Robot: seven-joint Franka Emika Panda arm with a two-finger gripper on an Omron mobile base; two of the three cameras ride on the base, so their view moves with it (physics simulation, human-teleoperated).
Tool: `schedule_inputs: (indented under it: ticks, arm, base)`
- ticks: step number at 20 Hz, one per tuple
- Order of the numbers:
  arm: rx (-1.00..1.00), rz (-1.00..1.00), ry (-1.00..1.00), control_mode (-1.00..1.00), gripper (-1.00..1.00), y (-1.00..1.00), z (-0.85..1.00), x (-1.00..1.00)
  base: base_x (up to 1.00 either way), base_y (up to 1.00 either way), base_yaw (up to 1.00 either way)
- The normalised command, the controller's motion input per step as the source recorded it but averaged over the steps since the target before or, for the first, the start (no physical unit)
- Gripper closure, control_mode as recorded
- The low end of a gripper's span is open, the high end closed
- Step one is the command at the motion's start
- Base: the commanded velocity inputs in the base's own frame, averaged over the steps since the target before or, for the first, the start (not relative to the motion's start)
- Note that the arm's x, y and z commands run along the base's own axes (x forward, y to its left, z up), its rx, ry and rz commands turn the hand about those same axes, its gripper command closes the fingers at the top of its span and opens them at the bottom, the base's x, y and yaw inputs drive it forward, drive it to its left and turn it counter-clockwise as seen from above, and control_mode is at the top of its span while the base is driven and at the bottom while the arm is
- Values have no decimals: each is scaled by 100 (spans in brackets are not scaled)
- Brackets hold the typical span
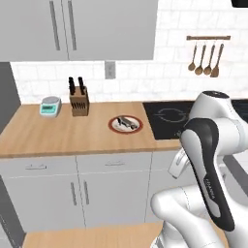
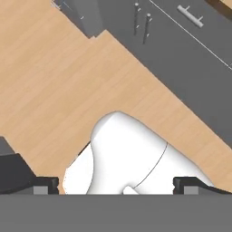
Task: Pick up the knife from the drawer and place it on the cutting board. Then place the meat from the plate to the cutting board.
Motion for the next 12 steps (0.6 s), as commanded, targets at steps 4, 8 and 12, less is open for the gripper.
schedule_inputs:
  ticks: [4,8,12]
  arm:
    - [0,0,0,100,-100,0,0,0]
    - [0,0,0,100,-100,0,0,0]
    - [0,0,0,100,-100,0,0,0]
  base:
    - [66,41,-49]
    - [30,70,-37]
    - [0,72,-24]
